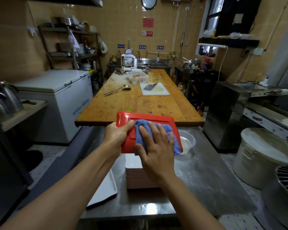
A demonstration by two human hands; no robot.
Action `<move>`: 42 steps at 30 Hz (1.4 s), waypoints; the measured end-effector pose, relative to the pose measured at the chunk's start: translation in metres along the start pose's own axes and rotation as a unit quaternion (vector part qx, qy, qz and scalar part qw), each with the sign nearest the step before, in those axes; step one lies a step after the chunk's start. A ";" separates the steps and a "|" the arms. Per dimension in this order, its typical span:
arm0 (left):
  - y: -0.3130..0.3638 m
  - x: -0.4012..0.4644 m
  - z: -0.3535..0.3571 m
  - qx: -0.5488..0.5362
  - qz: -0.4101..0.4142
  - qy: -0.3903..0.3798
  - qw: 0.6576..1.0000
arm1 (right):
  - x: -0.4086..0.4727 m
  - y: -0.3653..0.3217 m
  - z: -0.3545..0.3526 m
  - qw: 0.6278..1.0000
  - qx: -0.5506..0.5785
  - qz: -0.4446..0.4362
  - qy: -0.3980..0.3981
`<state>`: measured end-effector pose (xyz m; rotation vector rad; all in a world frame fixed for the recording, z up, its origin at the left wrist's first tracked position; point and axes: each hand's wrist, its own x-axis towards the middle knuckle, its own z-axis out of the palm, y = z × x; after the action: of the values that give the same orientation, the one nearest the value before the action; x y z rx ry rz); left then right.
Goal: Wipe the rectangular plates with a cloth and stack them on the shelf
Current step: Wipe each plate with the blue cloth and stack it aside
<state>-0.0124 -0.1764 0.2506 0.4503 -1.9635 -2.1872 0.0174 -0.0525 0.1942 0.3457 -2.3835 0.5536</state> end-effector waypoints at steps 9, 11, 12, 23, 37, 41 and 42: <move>0.005 -0.003 -0.034 -0.051 -0.034 0.018 0.998 | 0.008 0.026 0.002 0.967 0.170 0.184 -0.050; 0.006 -0.004 -0.043 -0.056 -0.042 0.028 0.997 | 0.002 0.022 0.008 0.951 0.228 0.203 -0.044; 0.005 -0.003 -0.049 -0.056 -0.046 0.036 0.997 | 0.000 0.020 0.012 0.946 0.247 0.205 -0.038; 0.005 0.004 -0.116 0.094 0.100 0.145 0.980 | 0.002 0.009 0.049 0.930 0.258 0.234 -0.117; -0.124 0.017 -0.146 0.615 0.349 0.002 0.707 | 0.001 -0.014 0.080 0.931 0.258 0.191 -0.173; -0.172 0.023 -0.150 0.617 0.356 -0.078 0.697 | -0.001 -0.010 0.084 0.933 0.249 0.199 -0.167; -0.182 0.024 -0.151 0.611 0.363 -0.084 0.698 | -0.001 -0.009 0.085 0.933 0.248 0.203 -0.165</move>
<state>0.0290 -0.3040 0.0541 -0.4073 -2.7426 -0.2584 -0.0245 -0.1002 0.1368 0.1643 -2.6260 1.4005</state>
